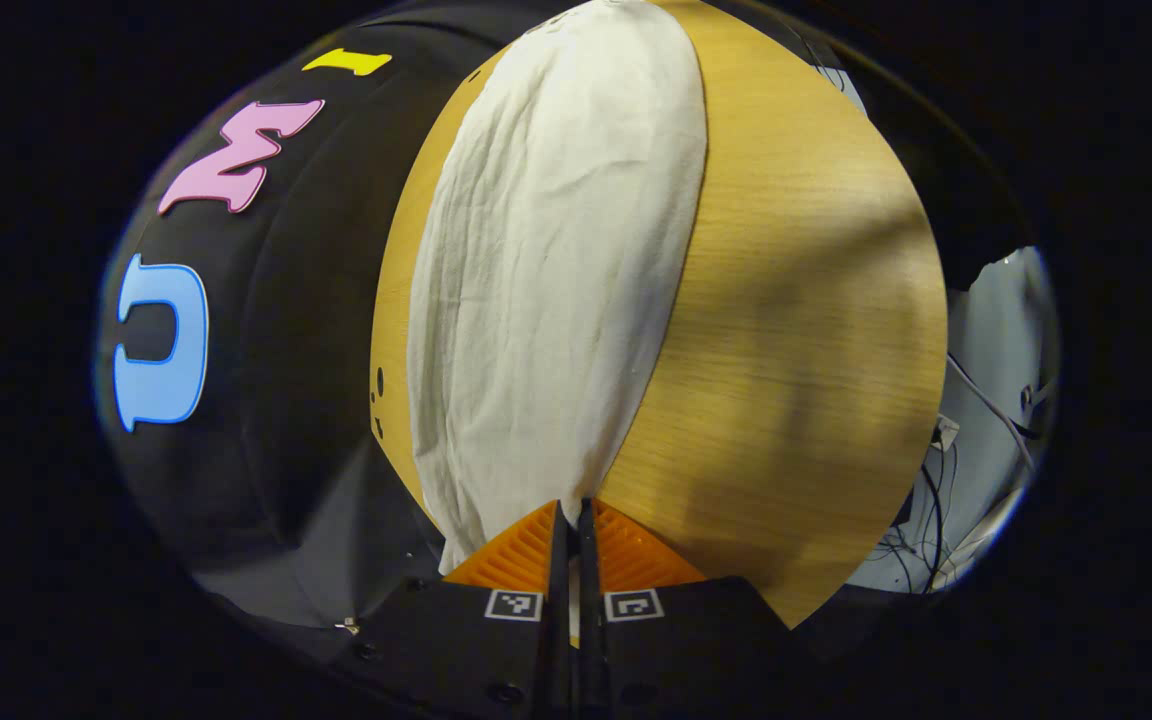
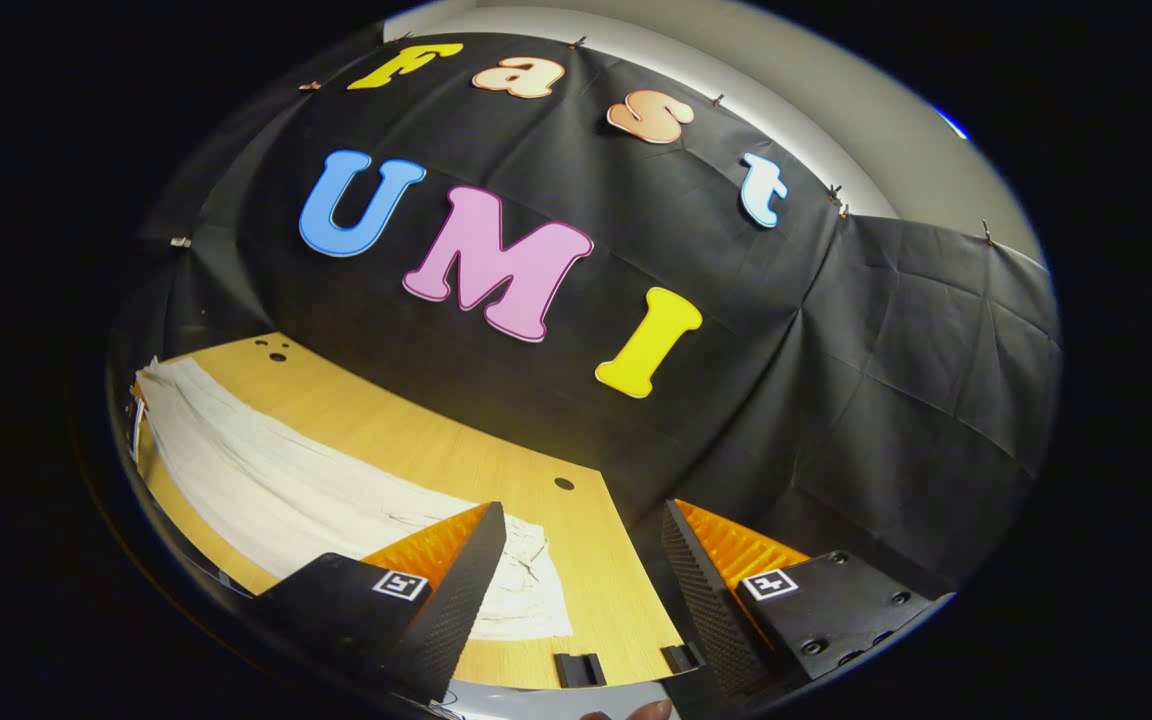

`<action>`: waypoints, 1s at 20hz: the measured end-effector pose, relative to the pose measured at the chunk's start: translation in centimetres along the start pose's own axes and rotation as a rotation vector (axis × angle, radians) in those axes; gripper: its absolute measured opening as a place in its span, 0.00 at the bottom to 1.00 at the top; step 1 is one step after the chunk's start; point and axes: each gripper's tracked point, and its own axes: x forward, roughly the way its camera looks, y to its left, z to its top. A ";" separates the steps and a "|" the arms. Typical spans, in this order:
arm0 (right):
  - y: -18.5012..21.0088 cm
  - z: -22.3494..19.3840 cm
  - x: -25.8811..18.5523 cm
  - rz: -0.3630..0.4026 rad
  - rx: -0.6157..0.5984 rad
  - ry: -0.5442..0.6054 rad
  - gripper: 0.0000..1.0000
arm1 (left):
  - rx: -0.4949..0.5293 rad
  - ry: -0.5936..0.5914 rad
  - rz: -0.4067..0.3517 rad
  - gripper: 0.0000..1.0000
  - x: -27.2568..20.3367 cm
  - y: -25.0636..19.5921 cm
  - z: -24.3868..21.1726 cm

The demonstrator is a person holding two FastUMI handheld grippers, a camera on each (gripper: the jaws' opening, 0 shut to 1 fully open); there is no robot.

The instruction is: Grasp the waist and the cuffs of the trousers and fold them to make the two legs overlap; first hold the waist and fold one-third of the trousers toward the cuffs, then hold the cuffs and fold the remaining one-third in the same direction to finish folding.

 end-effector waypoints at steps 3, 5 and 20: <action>1.4 -3.5 1.2 0.084 -0.154 0.047 0.97 | -0.058 -0.002 -0.014 0.06 0.2 0.1 0.1; 2.6 -6.5 2.1 0.161 -0.274 0.086 0.97 | -0.097 0.002 -0.025 0.05 0.3 0.2 0.2; 8.6 -25.3 7.6 0.612 -0.812 0.163 0.96 | -0.082 0.078 -0.031 0.02 0.4 0.2 0.1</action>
